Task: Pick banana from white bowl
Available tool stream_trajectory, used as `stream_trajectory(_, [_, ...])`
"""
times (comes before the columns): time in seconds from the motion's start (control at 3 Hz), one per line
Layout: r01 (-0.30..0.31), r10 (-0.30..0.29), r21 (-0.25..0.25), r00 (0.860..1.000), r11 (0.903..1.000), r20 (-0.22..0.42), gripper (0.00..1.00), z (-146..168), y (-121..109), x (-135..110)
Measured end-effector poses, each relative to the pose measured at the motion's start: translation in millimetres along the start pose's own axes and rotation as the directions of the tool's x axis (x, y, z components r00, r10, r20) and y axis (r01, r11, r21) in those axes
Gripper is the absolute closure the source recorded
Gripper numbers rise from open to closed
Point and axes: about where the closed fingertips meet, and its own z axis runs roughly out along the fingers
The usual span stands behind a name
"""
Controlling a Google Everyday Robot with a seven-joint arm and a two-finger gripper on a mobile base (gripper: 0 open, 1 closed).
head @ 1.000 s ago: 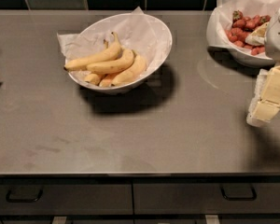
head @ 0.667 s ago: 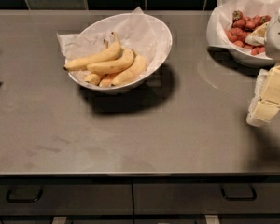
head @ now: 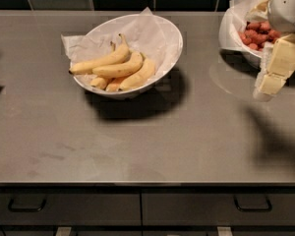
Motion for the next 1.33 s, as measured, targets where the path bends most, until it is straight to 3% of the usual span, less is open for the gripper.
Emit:
stream_trajectory(0.33, [0.095, -0.093, -0.012, 0.991, 0.9954, 0.098, 0.00, 6.0, -35.4, -44.0])
stream_trajectory(0.67, [0.154, -0.142, -0.045, 0.971, 0.9870, 0.194, 0.00, 17.3, -49.9, -79.7])
stream_trajectory(1.0, [0.150, -0.142, -0.022, 0.968, 0.9884, 0.207, 0.00, 16.8, -55.9, -84.4])
stream_trajectory(1.33, [0.138, -0.126, -0.023, 0.951, 0.9902, 0.282, 0.00, 26.7, -62.8, -94.3])
